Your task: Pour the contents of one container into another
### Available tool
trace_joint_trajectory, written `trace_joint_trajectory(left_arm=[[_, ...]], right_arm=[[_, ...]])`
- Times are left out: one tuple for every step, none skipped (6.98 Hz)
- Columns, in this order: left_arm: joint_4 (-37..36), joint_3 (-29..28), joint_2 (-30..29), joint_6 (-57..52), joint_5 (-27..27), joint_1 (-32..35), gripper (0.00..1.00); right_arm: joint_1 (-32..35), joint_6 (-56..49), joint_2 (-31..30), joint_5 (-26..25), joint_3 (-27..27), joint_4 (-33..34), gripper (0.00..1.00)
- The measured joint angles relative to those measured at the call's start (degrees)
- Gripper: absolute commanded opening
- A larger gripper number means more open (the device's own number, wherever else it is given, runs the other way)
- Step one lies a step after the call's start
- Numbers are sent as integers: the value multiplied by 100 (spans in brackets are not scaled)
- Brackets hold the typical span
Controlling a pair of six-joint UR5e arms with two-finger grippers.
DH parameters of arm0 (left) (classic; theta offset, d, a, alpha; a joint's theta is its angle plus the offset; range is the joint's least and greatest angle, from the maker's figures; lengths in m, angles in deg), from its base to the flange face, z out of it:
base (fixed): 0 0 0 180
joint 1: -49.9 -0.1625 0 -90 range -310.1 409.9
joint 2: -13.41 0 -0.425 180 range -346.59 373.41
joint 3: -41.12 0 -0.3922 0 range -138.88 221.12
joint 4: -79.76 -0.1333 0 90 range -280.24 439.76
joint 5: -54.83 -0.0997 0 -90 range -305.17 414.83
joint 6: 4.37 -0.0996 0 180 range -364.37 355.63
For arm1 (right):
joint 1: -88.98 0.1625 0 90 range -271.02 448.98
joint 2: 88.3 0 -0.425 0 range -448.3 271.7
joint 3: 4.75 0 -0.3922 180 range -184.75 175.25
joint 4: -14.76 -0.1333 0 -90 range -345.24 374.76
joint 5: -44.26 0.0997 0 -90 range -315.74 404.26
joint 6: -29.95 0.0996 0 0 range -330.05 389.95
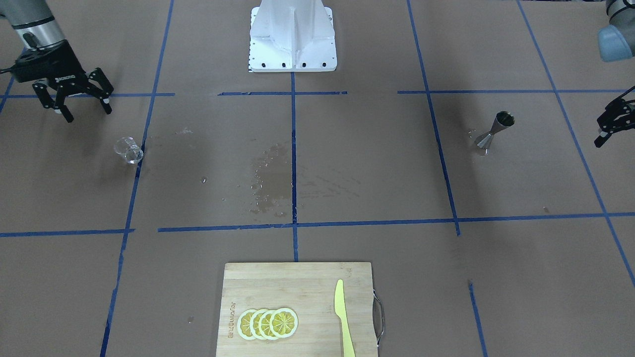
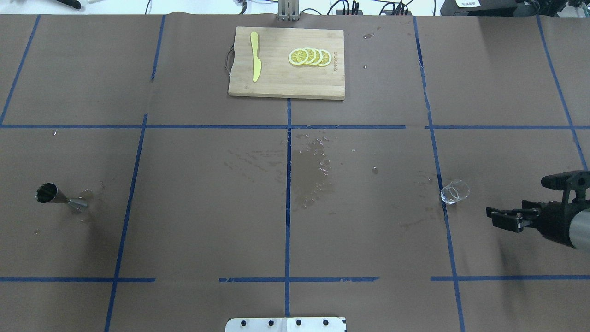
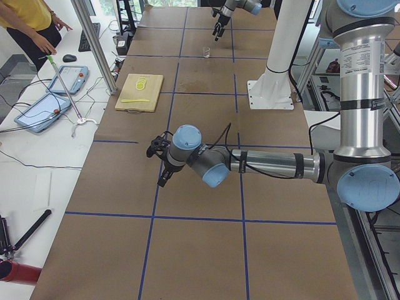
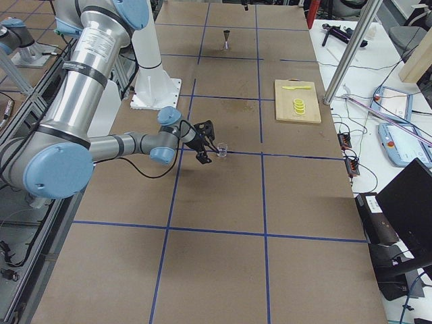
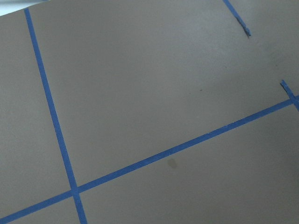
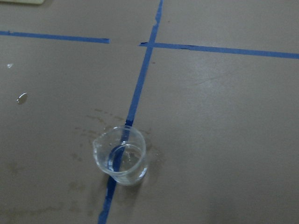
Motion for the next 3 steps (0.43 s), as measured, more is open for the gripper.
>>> trace_joint_trajectory(left_arm=[[-3, -12, 41, -215, -108, 15, 100], [-74, -13, 73, -477, -262, 83, 100], [-405, -3, 5, -634, -313, 273, 100]], right_arm=[[1195, -834, 180, 1277, -266, 161, 100], [2387, -1807, 510, 2430, -569, 659, 100], [3413, -2850, 927, 3256, -805, 1533, 100]])
